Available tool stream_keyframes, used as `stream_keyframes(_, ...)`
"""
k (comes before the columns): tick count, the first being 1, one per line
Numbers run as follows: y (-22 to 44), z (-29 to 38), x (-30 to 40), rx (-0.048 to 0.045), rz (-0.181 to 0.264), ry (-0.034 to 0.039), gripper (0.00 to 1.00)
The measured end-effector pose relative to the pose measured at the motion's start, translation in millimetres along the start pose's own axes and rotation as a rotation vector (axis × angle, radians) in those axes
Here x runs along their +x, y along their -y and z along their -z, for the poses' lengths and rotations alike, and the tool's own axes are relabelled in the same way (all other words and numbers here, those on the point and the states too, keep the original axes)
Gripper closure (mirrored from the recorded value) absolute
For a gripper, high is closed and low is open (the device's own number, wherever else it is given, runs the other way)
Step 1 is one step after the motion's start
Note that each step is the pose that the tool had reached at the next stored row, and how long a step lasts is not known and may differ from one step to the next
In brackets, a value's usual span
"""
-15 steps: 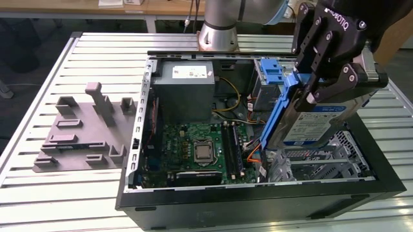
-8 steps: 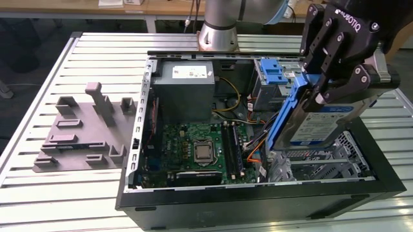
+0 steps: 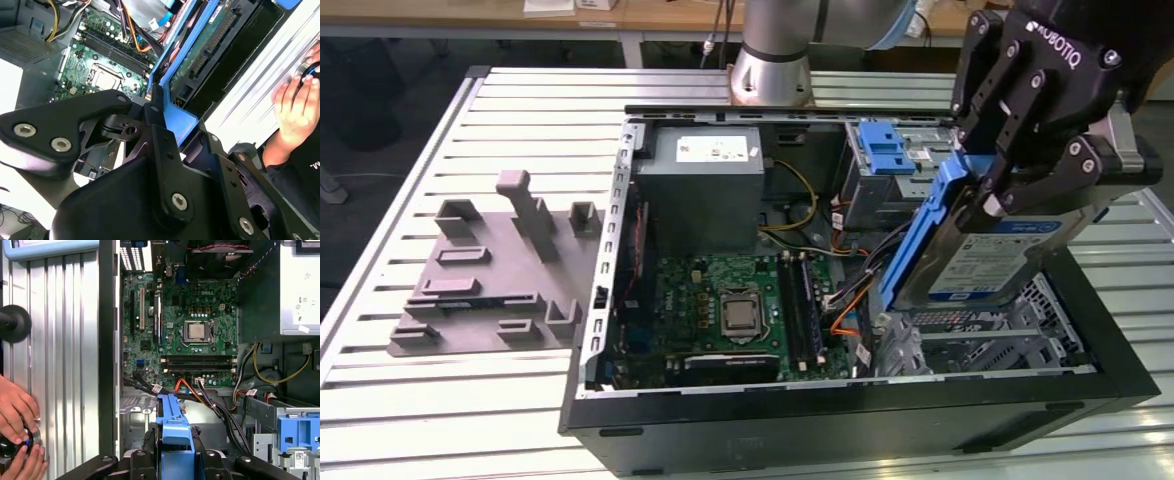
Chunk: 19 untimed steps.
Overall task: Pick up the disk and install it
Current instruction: 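Insert the disk into the insertion slot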
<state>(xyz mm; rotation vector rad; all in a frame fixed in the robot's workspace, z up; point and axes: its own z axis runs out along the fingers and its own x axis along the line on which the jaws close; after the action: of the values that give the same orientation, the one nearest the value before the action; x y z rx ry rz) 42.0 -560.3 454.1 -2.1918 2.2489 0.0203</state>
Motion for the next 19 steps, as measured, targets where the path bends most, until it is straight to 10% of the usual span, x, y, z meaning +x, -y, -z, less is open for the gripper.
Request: stream_keyframes(19,23.6,-5.7,3.9,0.0,0.001,-0.0002,0.64)
